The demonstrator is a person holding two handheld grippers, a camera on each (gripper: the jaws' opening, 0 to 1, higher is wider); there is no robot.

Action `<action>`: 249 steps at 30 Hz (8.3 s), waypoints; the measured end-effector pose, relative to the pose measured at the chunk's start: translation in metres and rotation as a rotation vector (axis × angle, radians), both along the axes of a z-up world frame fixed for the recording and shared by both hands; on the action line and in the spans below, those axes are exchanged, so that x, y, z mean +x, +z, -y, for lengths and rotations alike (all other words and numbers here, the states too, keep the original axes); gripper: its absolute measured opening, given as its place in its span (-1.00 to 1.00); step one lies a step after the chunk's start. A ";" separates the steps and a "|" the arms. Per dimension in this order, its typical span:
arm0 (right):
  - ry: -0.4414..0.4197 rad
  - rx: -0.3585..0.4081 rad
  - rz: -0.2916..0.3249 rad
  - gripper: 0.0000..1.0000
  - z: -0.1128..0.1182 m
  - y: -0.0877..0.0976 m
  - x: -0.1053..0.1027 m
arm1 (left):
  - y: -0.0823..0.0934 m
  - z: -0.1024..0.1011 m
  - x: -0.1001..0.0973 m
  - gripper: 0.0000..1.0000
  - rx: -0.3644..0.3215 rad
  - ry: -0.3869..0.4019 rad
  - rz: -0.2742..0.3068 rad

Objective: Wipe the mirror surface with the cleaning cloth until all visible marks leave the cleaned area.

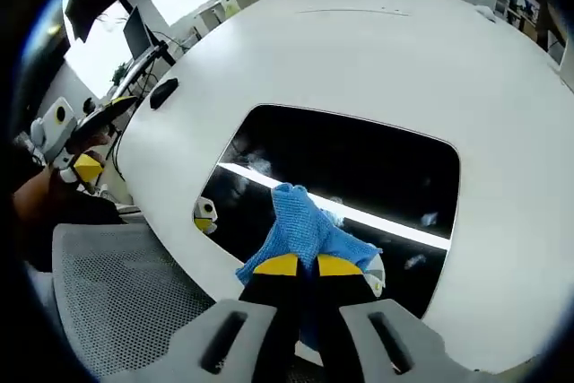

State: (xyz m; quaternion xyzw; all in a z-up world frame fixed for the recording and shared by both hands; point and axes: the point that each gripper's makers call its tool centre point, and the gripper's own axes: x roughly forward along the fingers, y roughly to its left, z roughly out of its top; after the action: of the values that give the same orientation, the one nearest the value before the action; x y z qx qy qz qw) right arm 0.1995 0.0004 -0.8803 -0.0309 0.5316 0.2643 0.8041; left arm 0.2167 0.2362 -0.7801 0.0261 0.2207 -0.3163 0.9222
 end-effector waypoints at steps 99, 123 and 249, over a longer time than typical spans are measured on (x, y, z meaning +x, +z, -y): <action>0.147 0.051 -0.013 -1.00 -0.100 0.000 0.005 | -0.009 -0.012 -0.002 0.98 -0.072 0.091 -0.019; 0.164 0.031 0.017 -1.00 -0.108 0.000 0.059 | -0.017 -0.019 0.000 0.98 -0.083 0.082 -0.040; 0.197 -0.007 0.023 -1.00 -0.064 0.000 0.018 | 0.006 0.008 0.005 0.98 -0.032 0.050 -0.019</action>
State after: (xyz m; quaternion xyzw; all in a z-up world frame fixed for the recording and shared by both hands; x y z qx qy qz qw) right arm 0.2179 0.0645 -0.8802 -0.0889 0.5176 0.3400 0.7801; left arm 0.2218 0.2279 -0.7743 0.0026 0.2250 -0.2972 0.9279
